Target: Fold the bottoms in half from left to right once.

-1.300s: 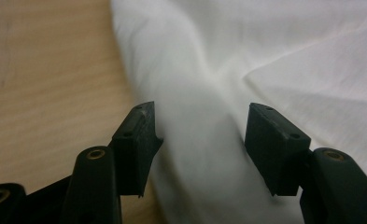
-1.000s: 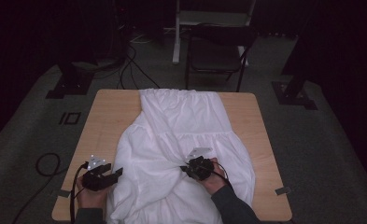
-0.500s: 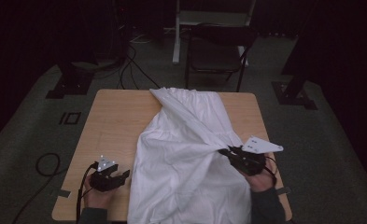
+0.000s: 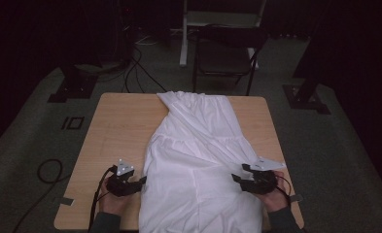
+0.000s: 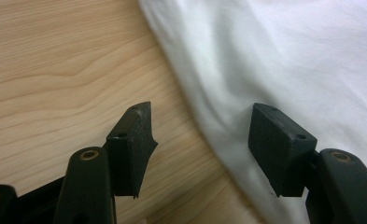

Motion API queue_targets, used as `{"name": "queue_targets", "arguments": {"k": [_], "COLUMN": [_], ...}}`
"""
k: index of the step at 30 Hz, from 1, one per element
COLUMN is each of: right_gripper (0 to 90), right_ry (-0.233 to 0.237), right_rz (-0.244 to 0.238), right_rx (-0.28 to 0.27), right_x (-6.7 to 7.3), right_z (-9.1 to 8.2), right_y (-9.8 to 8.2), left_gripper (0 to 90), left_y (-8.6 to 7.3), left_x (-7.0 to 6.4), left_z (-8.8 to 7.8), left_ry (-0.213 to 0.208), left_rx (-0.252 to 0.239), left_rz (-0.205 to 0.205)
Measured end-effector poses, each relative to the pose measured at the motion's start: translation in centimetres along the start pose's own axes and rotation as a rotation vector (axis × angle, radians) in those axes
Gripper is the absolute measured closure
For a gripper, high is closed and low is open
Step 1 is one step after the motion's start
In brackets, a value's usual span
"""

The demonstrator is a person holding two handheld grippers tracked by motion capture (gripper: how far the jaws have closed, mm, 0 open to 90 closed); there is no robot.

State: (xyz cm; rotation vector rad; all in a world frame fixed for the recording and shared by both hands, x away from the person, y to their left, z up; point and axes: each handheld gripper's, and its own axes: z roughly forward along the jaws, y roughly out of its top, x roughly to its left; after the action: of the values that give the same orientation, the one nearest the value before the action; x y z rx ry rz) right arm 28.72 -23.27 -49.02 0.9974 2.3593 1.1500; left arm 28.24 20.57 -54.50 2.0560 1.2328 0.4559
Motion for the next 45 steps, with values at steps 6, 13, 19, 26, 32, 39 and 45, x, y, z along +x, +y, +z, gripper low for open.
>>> {"name": "queue_targets", "arguments": {"k": [6, 13, 19, 26, 32, 39, 45], "right_gripper": [37.9, 85.2, 89.3, 89.2, 70.5, 53.6, 46.5], "right_ry": [0.033, 0.066, 0.057, 0.114, 0.081, 0.096, 0.246], "right_rz": [-0.099, -0.144, -0.058, 0.029, 0.053, 0.067, 0.001], "right_rx": [0.112, 0.177, 0.106, 0.089, 0.145, 0.025, 0.037], "right_x": [1.9, 2.2, -0.2, -2.6, -4.1, -2.9, -0.5], "right_z": [6.3, 5.3, -1.1, -7.4, -9.6, -7.7, -4.1], "right_y": [2.0, 0.5, -2.5, -8.9, -12.1, -9.0, -6.9], "left_gripper": [40.8, 68.3, 86.0, 86.1, 76.1, 58.2, 55.9], "left_y": [0.1, 0.4, 0.4, -0.1, -0.2, 0.0, -0.1], "left_x": [-1.2, -2.7, -2.8, -1.8, -1.3, -1.2, -1.4], "left_z": [1.2, 1.6, 1.4, 0.7, 0.5, 0.7, 0.9], "left_ry": [-0.045, -0.095, -0.079, -0.064, -0.052, -0.048, -0.058], "left_rx": [0.011, 0.002, 0.012, 0.025, 0.030, 0.019, 0.013], "left_rz": [0.026, 0.062, 0.086, 0.066, 0.056, 0.037, 0.042]}}
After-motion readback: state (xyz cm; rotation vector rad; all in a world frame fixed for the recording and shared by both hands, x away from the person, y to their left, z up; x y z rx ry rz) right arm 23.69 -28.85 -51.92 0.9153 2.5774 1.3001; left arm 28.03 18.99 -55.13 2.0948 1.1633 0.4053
